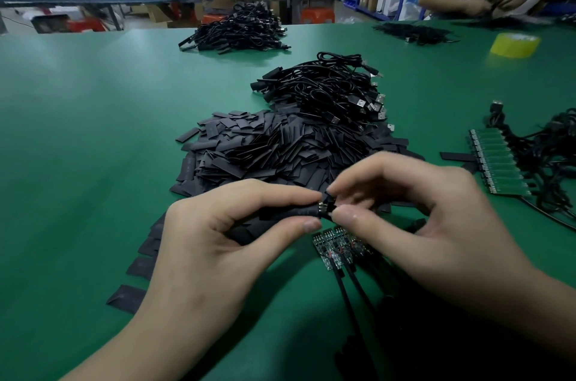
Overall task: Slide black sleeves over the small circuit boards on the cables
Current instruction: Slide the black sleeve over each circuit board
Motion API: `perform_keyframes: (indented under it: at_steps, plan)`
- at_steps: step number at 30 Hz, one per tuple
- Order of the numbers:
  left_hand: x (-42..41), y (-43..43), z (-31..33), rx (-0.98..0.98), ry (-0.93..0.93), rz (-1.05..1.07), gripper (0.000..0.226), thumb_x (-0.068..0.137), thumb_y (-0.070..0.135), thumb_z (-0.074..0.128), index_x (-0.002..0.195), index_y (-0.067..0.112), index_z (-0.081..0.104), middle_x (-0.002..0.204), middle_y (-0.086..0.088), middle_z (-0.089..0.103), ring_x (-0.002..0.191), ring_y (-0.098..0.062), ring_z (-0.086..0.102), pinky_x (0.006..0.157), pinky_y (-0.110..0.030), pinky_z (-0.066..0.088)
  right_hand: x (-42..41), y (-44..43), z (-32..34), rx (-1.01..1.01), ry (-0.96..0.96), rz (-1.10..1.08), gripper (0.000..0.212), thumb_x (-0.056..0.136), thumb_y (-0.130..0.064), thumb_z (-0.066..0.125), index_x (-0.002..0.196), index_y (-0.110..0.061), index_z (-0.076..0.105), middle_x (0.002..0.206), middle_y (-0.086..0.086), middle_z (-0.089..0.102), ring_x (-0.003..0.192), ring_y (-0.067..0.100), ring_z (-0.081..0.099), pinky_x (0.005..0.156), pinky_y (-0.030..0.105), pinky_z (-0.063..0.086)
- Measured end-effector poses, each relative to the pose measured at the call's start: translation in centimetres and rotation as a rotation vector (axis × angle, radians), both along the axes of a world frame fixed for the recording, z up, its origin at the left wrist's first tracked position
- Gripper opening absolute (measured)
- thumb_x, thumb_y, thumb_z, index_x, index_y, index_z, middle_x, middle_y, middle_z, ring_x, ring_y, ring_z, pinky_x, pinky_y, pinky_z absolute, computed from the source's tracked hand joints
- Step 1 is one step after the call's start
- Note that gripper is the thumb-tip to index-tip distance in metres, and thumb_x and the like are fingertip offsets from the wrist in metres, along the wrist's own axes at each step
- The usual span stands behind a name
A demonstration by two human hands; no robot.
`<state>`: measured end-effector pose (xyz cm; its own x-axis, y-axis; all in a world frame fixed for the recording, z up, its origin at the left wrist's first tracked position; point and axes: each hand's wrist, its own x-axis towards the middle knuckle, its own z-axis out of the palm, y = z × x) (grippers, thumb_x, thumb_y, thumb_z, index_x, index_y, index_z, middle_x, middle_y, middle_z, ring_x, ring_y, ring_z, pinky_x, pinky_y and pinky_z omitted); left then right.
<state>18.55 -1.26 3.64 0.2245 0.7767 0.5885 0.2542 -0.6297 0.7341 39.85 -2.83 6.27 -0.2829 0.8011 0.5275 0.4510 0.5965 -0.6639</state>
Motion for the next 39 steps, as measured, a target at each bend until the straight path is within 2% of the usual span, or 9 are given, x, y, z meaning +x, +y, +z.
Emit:
perform_keyframes:
  at_steps: [4, 7, 10, 13, 16, 19, 29, 35, 39]
  plan:
    - [0.2, 0.0, 0.1, 0.021, -0.002, 0.041, 0.026, 0.083, 0.026, 0.081, 0.107, 0.033, 0.073, 0.101, 0.02, 0.073, 0.092, 0.003, 0.07, 0.08, -0.012, 0.054, 0.0, 0.4, -0.7, -0.185, 0.093, 0.054, 0.005, 0.089, -0.023, 0.07, 0.085, -0.024, 0.074, 0.071, -0.005, 0.074, 0.061, 0.011, 0.069, 0.063, 0.02, 0.054]
    - [0.1, 0.1, 0.1, 0.023, -0.023, 0.176, 0.036, 0.074, 0.036, 0.082, 0.11, 0.037, 0.074, 0.095, 0.012, 0.075, 0.089, -0.011, 0.073, 0.081, -0.023, 0.056, -0.2, 0.3, -0.8, -0.083, 0.062, -0.016, 0.004, 0.088, -0.024, 0.072, 0.084, -0.026, 0.074, 0.07, -0.009, 0.072, 0.065, 0.011, 0.07, 0.063, 0.02, 0.053]
    - [0.0, 0.2, 0.1, 0.007, -0.047, 0.234, 0.036, 0.074, 0.039, 0.08, 0.11, 0.037, 0.073, 0.091, 0.01, 0.074, 0.086, -0.012, 0.073, 0.082, -0.019, 0.054, -0.5, 0.2, -0.9, -0.004, 0.057, -0.08, 0.004, 0.087, -0.025, 0.075, 0.084, -0.027, 0.073, 0.073, -0.011, 0.071, 0.068, 0.011, 0.07, 0.062, 0.026, 0.054]
    - [0.3, 0.1, 0.0, 0.007, -0.018, 0.204, 0.04, 0.08, 0.036, 0.077, 0.119, 0.032, 0.072, 0.096, 0.01, 0.072, 0.092, -0.012, 0.072, 0.085, -0.019, 0.053, -0.8, 0.1, -1.3, -0.033, 0.086, -0.062, 0.005, 0.086, -0.029, 0.078, 0.084, -0.027, 0.073, 0.076, -0.01, 0.072, 0.07, 0.012, 0.07, 0.065, 0.028, 0.055]
    - [0.4, 0.3, -0.1, -0.031, 0.033, 0.116, 0.06, 0.076, 0.047, 0.08, 0.132, 0.031, 0.065, 0.106, 0.009, 0.068, 0.105, -0.018, 0.068, 0.092, -0.031, 0.053, -0.6, 0.2, -1.2, -0.083, 0.147, -0.025, 0.007, 0.085, -0.033, 0.076, 0.086, -0.027, 0.074, 0.074, -0.008, 0.072, 0.067, 0.013, 0.07, 0.064, 0.025, 0.055]
    - [0.3, 0.4, -0.1, -0.04, 0.069, 0.07, 0.072, 0.071, 0.054, 0.078, 0.136, 0.03, 0.061, 0.111, 0.009, 0.067, 0.111, -0.018, 0.066, 0.097, -0.029, 0.05, -0.5, 0.3, -1.1, -0.14, 0.168, 0.017, 0.003, 0.086, -0.028, 0.077, 0.087, -0.026, 0.075, 0.073, -0.006, 0.073, 0.066, 0.011, 0.07, 0.064, 0.02, 0.054]
    - [0.3, 0.1, 0.3, 0.024, 0.038, 0.039, 0.057, 0.077, 0.041, 0.08, 0.13, 0.026, 0.065, 0.117, 0.005, 0.069, 0.114, -0.02, 0.066, 0.098, -0.037, 0.052, -0.3, 0.1, -0.6, -0.16, 0.094, 0.009, 0.008, 0.09, -0.022, 0.069, 0.091, -0.027, 0.076, 0.085, -0.011, 0.075, 0.081, 0.012, 0.073, 0.072, 0.022, 0.056]
    - [0.2, 0.0, 0.8, 0.046, 0.102, 0.059, 0.057, 0.075, 0.043, 0.081, 0.128, 0.027, 0.067, 0.118, 0.01, 0.067, 0.115, -0.014, 0.065, 0.098, -0.024, 0.049, -0.4, 0.1, -0.7, -0.126, 0.043, -0.004, 0.008, 0.088, -0.022, 0.071, 0.092, -0.027, 0.075, 0.084, -0.013, 0.074, 0.08, 0.009, 0.072, 0.072, 0.019, 0.055]
    - [0.3, 0.0, 0.9, 0.074, 0.147, 0.073, 0.059, 0.076, 0.044, 0.079, 0.13, 0.027, 0.065, 0.118, 0.011, 0.065, 0.116, -0.013, 0.063, 0.097, -0.016, 0.045, -0.5, 0.1, -0.8, -0.332, 0.119, 0.09, 0.01, 0.092, -0.024, 0.065, 0.089, -0.026, 0.074, 0.08, -0.005, 0.076, 0.075, 0.007, 0.072, 0.07, 0.02, 0.055]
